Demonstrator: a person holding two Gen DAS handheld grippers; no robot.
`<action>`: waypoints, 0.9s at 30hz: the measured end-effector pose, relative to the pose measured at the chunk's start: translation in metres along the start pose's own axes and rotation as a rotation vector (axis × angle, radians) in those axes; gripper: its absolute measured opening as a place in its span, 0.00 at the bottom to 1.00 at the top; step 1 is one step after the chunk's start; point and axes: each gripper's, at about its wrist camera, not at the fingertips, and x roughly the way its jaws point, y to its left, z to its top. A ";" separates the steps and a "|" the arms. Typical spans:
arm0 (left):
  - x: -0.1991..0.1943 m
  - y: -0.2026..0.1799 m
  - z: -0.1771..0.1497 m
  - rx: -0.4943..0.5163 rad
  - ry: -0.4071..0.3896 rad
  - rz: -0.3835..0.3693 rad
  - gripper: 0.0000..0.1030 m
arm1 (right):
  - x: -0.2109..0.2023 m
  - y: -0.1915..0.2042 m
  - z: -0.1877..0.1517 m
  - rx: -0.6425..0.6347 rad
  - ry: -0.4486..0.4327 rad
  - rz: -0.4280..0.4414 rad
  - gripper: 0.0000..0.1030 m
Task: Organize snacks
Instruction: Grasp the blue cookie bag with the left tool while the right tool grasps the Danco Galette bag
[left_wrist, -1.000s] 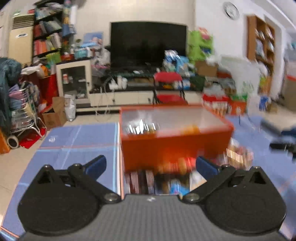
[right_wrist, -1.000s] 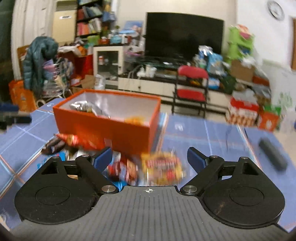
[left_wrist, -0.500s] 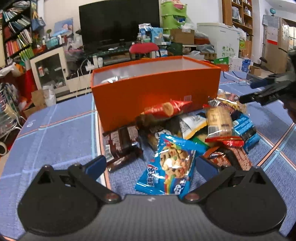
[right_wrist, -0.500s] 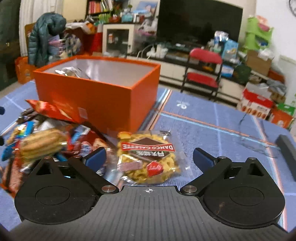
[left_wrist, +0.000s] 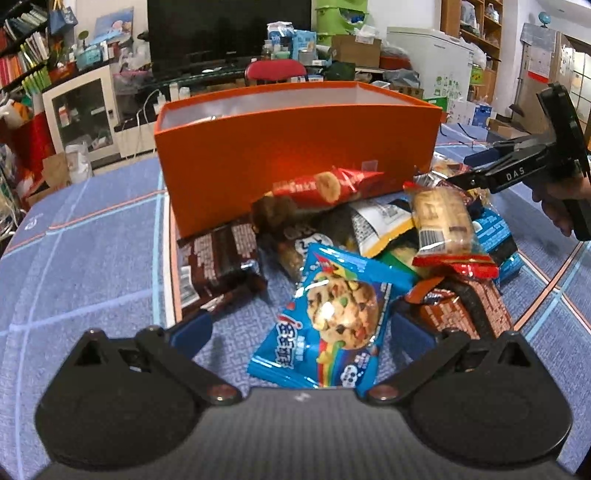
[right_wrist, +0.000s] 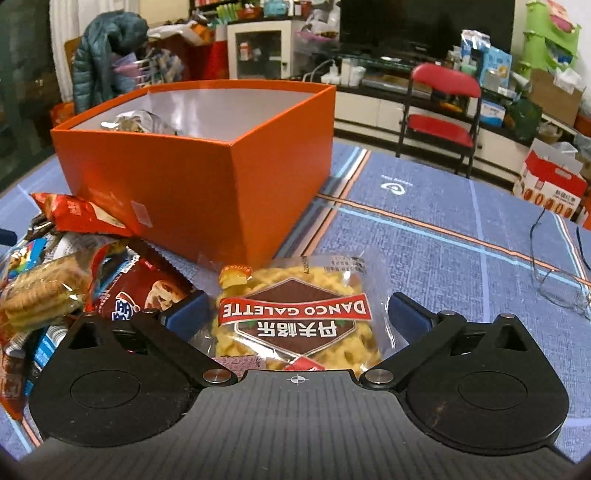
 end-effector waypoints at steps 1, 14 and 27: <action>0.001 0.000 0.001 0.007 -0.004 0.002 0.99 | 0.001 0.000 0.000 -0.008 0.000 0.000 0.92; 0.014 -0.009 0.006 0.029 0.038 -0.037 0.86 | -0.013 -0.003 -0.012 0.054 0.037 0.005 0.91; -0.005 -0.029 -0.006 -0.002 0.066 -0.120 0.81 | -0.061 0.022 -0.048 0.167 0.049 -0.129 0.92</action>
